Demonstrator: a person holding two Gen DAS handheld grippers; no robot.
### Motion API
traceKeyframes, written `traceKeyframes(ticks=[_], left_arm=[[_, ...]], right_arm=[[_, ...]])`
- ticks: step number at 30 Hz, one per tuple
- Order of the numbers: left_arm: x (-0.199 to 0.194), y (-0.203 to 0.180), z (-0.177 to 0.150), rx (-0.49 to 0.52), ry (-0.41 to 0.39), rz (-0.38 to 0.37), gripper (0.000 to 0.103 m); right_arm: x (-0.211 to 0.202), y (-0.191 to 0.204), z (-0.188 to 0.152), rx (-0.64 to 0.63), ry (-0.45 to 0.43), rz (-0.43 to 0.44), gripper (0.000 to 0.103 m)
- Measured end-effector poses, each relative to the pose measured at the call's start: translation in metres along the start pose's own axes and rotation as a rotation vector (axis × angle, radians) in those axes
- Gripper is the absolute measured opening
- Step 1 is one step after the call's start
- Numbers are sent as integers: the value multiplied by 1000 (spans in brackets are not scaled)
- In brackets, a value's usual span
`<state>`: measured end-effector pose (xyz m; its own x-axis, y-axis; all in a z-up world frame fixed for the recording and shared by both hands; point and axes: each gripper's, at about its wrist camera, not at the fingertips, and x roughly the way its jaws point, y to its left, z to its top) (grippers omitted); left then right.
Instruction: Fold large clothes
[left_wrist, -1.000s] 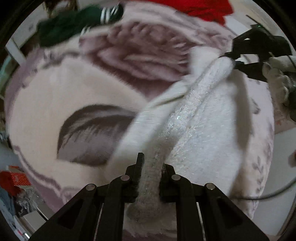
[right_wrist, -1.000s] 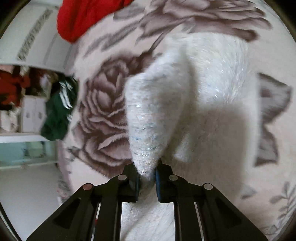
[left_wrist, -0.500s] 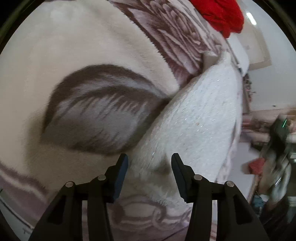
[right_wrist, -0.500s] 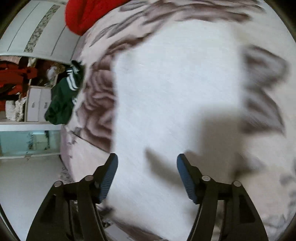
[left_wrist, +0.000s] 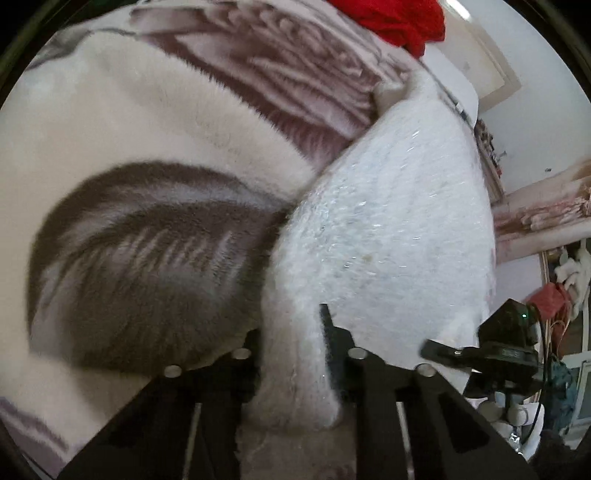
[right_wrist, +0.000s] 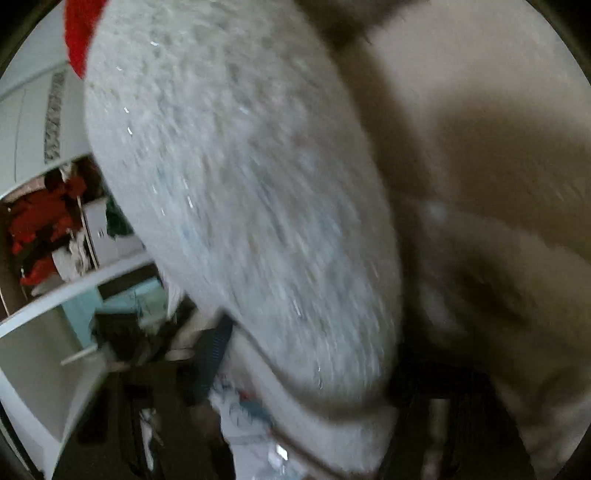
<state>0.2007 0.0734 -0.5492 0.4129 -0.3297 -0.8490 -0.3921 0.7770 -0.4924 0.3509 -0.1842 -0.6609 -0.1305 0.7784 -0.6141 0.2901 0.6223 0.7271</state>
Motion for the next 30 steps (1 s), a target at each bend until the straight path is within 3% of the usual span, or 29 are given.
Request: traceKeyframes(ticks=[3, 6, 10, 12, 13, 15, 18, 20, 22, 26, 30], left_arm=[[-30, -8, -17, -26, -38, -21, 11], [-59, -14, -41, -34, -20, -37, 11], [-72, -25, -94, -50, 105, -38, 12], [-60, -23, -123, -63, 208, -11, 14], [-55, -21, -129, -71, 236, 9, 19], [-46, -18, -136, -94, 282, 27, 21], [-59, -26, -127, -78, 265, 59, 29], [-74, -35, -114, -21, 229, 127, 46], [-89, -44, -97, 38, 177, 175, 75], [-90, -56, -52, 76, 115, 170, 77], [-31, -87, 32, 133, 49, 90, 77]], right_arm=[[-13, 10, -15, 9, -32, 9, 18], [-43, 14, -42, 9, -24, 34, 16], [-91, -4, -88, 26, 18, 8, 16], [-105, -29, -113, 48, 66, -51, 16], [-110, -47, -123, 73, 92, -88, 18], [-110, -72, -131, 80, 155, -178, 23], [-115, -74, -121, 50, 211, -264, 35], [-143, -58, -110, -17, 153, -312, 44], [-168, -46, -100, -54, 95, -350, 48], [-208, -12, -56, -114, -18, -348, 49], [-221, 14, 5, -158, -131, -325, 55]])
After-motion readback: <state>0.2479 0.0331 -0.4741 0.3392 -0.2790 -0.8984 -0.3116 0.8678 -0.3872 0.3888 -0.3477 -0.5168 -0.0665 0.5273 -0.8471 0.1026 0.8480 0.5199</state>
